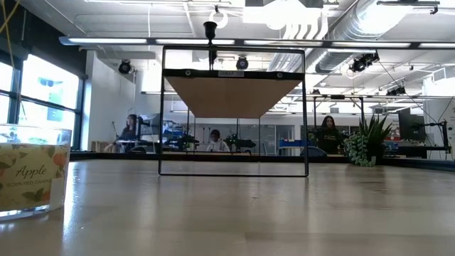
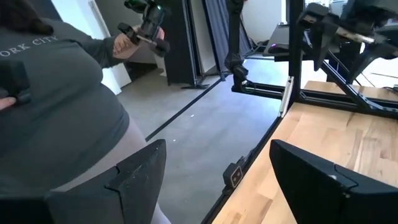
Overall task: Pick & Place candle stick holders
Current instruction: Put the yellow scented candle on the shelf
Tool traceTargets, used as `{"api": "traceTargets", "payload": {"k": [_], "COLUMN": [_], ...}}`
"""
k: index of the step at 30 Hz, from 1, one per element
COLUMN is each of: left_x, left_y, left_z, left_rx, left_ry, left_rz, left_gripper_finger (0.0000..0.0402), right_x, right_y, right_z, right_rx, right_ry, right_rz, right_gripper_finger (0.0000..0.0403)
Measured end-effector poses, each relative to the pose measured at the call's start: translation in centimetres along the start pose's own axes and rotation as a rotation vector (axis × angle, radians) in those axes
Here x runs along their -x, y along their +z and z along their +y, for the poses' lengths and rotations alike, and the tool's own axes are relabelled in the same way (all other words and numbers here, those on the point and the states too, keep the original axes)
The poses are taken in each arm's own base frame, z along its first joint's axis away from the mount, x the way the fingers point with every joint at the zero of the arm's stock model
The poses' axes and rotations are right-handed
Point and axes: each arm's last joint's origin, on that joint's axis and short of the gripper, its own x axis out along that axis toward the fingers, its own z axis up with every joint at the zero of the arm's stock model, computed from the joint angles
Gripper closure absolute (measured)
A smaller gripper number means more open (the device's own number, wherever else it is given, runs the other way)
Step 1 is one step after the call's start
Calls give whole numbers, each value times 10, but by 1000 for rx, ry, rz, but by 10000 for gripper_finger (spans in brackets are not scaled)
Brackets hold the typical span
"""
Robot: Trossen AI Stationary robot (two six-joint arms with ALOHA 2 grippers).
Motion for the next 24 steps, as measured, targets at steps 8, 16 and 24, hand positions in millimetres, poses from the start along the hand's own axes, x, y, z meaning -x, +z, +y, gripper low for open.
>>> {"api": "traceTargets", "payload": {"k": [8,16,24], "left_x": [4,-29,-62], "left_y": [24,13,5], "left_z": [-39,-39,-36], "left_rx": [102,353,476], "left_ry": [248,480,591], "left_rz": [221,448,459], "left_gripper_finger": [128,128,128], "right_x": [-1,-1,-1], "right_y": [-1,-1,-1], "right_z": [4,4,4], "right_rx": [31,30,21], "right_ry": [10,10,11], "right_rz": [3,4,4], "right_gripper_finger": [121,121,121]}}
